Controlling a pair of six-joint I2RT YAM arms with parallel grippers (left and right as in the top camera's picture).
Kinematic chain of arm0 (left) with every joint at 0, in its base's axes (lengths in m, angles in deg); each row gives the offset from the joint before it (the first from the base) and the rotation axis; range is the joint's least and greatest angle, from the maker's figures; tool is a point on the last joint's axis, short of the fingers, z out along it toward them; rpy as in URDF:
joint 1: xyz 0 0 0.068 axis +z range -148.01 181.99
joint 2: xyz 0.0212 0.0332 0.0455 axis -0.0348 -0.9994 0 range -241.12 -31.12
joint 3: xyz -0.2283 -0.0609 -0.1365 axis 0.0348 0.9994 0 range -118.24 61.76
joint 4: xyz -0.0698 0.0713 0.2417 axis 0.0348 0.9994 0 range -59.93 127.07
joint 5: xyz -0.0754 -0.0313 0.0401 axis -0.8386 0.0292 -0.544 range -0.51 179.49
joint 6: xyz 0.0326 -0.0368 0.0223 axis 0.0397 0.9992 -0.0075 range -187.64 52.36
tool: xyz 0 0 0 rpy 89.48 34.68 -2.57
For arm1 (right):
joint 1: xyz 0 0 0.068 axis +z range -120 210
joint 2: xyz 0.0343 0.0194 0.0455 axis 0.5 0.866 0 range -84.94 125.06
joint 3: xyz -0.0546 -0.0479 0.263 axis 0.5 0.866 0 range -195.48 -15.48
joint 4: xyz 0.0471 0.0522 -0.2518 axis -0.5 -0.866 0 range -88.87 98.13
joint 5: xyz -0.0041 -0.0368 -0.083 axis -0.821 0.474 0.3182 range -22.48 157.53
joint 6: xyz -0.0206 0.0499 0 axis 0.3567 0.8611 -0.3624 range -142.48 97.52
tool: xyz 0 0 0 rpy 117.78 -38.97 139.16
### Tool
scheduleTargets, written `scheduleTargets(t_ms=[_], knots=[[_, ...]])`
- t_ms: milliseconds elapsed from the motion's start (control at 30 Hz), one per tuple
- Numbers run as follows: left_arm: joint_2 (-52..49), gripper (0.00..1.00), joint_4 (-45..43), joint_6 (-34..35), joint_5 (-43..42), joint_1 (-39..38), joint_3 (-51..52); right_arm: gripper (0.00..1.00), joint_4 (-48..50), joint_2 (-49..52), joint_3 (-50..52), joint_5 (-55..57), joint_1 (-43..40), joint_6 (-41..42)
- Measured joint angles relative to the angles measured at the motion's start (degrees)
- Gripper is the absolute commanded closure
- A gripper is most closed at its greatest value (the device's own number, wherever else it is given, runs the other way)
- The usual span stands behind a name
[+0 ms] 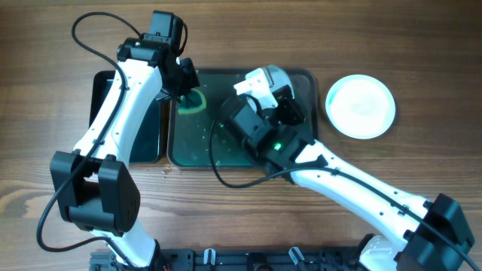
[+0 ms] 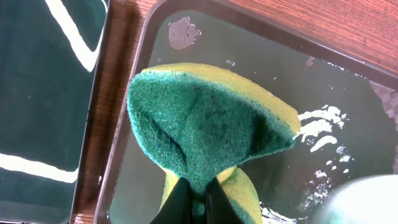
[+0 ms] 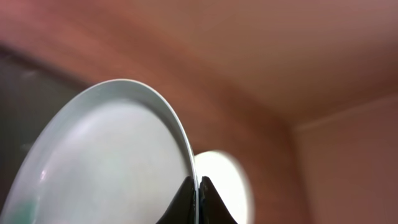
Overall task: Clean dirty plates on tray and stack at the side
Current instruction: 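Carry the last plate with the right gripper onto the stack at right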
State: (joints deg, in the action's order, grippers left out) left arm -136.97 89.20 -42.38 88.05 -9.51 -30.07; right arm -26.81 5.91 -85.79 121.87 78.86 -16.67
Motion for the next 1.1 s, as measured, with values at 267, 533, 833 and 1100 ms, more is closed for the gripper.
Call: scheduleTargets(t_ms=[267, 533, 833, 1100], knots=[[0.00, 0.96, 0.61, 0.00, 0.00, -0.02, 0.00, 0.96, 0.00, -0.11, 0.00, -56.61, -27.52, 10.64], [0.00, 0.96, 0.66, 0.00, 0.00, -0.02, 0.00, 0.96, -5.31, -0.11, 0.00, -72.35, -53.11, 11.98], [0.00, 0.96, 0.94, -0.02, 0.00, -0.02, 0.00, 0.91, -6.62, -0.39, 4.31, -60.48, -72.50, 14.16], [0.00, 0.96, 1.05, 0.00, 0.00, -0.02, 0.00, 0.83, 3.08, -0.31, 6.95, -73.29, -63.58, 9.44]])
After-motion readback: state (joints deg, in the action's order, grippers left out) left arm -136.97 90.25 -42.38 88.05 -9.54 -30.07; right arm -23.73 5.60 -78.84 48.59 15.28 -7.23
